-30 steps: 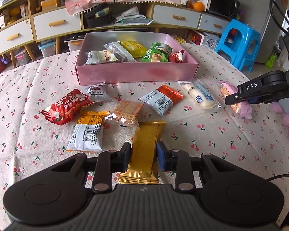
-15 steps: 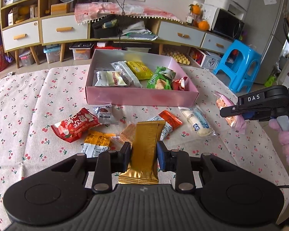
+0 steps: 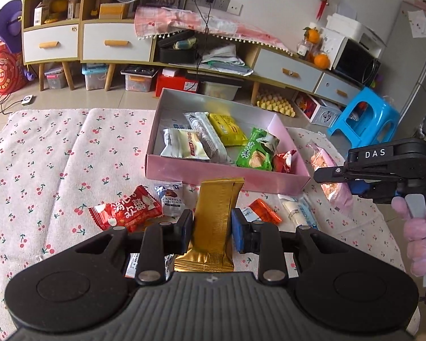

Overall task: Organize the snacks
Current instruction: 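Carry the gold bar with left tool into the box while right tool carries the pink packet there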

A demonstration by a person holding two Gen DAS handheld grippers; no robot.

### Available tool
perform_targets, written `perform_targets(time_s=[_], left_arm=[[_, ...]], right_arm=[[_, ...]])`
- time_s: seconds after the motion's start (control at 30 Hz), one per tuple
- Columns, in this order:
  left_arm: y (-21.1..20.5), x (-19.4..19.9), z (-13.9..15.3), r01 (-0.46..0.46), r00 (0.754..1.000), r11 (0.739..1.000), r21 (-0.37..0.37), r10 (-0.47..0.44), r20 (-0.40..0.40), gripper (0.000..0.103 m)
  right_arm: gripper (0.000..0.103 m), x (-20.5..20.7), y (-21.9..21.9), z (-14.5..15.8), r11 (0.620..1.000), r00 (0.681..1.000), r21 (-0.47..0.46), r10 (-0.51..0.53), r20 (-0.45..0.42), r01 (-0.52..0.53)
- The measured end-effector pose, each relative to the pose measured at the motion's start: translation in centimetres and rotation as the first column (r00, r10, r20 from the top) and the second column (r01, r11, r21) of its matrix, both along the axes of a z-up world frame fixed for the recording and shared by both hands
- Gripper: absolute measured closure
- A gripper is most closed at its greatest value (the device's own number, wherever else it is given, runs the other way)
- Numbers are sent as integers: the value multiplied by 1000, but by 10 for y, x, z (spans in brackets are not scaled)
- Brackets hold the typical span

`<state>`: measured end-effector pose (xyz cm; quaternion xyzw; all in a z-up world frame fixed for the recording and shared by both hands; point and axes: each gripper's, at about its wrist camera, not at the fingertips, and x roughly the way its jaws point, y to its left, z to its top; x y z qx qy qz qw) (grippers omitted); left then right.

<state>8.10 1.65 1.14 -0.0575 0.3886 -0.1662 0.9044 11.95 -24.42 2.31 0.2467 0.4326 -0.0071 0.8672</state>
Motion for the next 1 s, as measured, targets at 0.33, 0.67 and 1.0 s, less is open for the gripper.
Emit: perform_targets(time_s=[0.33,0.67,1.0], left_arm=[[4,27,2,-56,998,998,-32,56,-3,76],[-5,68,-3,-70,997,997,-20,70,40,76],[-8,107,-15,-113,990,993,-33,116,81,76]], right_arm=[[72,21,3,-2,997,1000,73,-19,-9,20],[72,52,-12,-3,990,999,134,-49,13,47],[71,98,-15,-21,976,998,209,-58,-4,58]])
